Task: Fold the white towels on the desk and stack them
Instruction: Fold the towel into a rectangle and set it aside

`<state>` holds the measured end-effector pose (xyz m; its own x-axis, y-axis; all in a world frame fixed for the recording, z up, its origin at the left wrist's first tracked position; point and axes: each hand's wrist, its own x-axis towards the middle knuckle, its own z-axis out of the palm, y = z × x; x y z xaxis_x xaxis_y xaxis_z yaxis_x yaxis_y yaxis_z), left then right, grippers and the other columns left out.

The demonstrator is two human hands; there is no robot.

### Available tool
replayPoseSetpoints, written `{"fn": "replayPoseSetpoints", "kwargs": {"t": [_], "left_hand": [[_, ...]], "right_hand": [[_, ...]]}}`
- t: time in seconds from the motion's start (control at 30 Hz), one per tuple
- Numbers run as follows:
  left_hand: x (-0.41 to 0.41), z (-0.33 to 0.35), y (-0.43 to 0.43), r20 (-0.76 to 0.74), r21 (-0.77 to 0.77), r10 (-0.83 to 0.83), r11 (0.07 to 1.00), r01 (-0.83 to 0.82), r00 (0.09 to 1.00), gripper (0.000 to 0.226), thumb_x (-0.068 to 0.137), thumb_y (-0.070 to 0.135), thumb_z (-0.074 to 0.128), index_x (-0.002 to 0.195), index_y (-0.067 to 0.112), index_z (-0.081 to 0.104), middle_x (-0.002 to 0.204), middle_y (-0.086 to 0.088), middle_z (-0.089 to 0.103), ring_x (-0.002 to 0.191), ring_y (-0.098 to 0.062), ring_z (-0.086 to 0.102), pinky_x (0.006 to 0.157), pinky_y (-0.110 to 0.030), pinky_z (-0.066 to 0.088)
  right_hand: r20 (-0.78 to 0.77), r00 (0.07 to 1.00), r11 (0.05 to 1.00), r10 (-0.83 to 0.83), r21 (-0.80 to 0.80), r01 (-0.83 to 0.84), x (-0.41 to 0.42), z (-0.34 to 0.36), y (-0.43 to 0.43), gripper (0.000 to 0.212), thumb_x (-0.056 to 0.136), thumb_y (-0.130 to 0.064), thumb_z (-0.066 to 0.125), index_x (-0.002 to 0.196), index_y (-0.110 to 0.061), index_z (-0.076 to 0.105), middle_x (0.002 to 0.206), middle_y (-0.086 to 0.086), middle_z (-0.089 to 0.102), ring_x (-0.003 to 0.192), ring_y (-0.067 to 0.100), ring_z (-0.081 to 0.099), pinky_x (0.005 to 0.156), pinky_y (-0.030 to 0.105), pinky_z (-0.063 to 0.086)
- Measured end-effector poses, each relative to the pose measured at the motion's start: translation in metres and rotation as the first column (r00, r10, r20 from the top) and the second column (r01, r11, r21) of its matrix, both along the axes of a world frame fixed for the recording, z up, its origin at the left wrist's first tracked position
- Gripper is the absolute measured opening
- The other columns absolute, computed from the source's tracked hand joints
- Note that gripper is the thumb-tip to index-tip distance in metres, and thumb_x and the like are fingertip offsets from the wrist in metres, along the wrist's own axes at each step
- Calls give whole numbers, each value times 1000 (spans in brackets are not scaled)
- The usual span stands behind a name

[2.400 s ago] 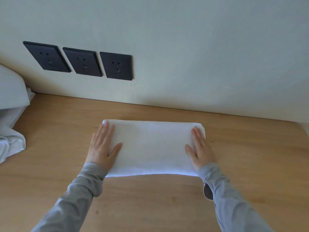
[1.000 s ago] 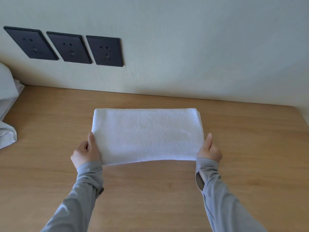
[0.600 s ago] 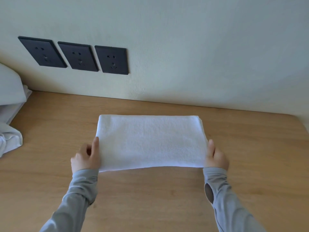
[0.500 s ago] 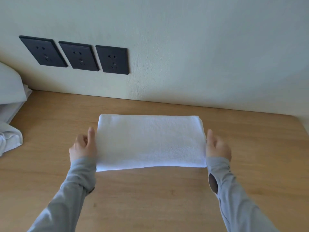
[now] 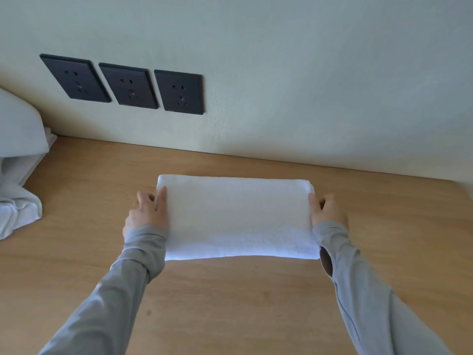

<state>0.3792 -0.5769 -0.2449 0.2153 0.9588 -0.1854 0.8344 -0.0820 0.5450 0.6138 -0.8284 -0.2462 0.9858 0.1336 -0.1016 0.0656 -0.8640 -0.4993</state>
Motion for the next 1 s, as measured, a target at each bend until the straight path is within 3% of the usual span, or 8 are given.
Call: {"fn": "replayPoseSetpoints", "kwargs": {"t": [0.1,0.17,0.27,0.47,0.67,0.77,0.9,1.0], "left_hand": [[21,15,-17,-80,350,-202,911,217,976,58,92,50,42,134,10,41,131,-22,45,118,-39,42,93,-50,36],[47,18,-40,-215,356,-426,804,477,879,61,95,50,33,145,15,28,154,-12,20,141,-30,20,110,-46,20],[68,-1,-77,-305,214,-625,690,691,719,61,97,49,15,150,22,4,158,2,-11,145,-16,-9,117,-39,-3],[12,-24,-31,-406,244,-599,657,714,690,71,83,61,-6,146,28,-14,153,14,-17,140,-4,-18,116,-33,-9],[10,-10,-29,-420,164,-633,652,740,650,77,80,63,-13,145,22,-18,152,8,-24,137,-8,-26,116,-35,-12],[23,-2,-61,-390,223,-635,638,737,667,73,86,57,-3,149,20,-10,156,0,-18,143,-18,-19,115,-39,-12],[37,-7,-99,-365,214,-663,623,752,654,64,93,49,0,149,20,-3,158,-2,-10,145,-19,-10,115,-40,-10],[25,-8,-99,-380,252,-658,603,757,650,65,92,50,9,148,18,20,156,-6,16,144,-23,16,115,-46,11]], "right_hand": [[257,959,993,117,-35,-112,-8,18,22,34,91,-26,52,115,-2,53,117,20,53,108,37,49,88,42,38],[310,877,929,367,-77,-362,-34,22,51,37,92,-20,49,125,-2,51,133,19,48,122,35,44,100,43,32],[184,702,722,688,-271,-636,-79,6,79,47,98,-28,31,143,-11,32,154,5,23,143,19,18,114,44,11],[30,707,634,707,-469,-614,-48,-13,28,64,91,-46,-2,149,-19,-3,157,-8,-11,142,5,-15,115,36,-8],[-36,737,636,675,-478,-606,-46,-3,23,59,97,-41,6,148,-16,-8,157,-4,-14,142,8,-17,115,35,-12],[47,668,616,743,-437,-655,-69,7,36,59,96,-39,6,149,-12,1,158,2,-5,145,16,-7,116,39,-7],[100,564,541,819,-459,-704,-105,7,47,61,95,-35,9,144,-7,31,152,7,28,142,21,22,114,47,13],[79,579,545,811,-462,-700,-106,0,39,63,94,-38,7,147,-8,23,155,6,19,144,19,12,117,44,7]]}}
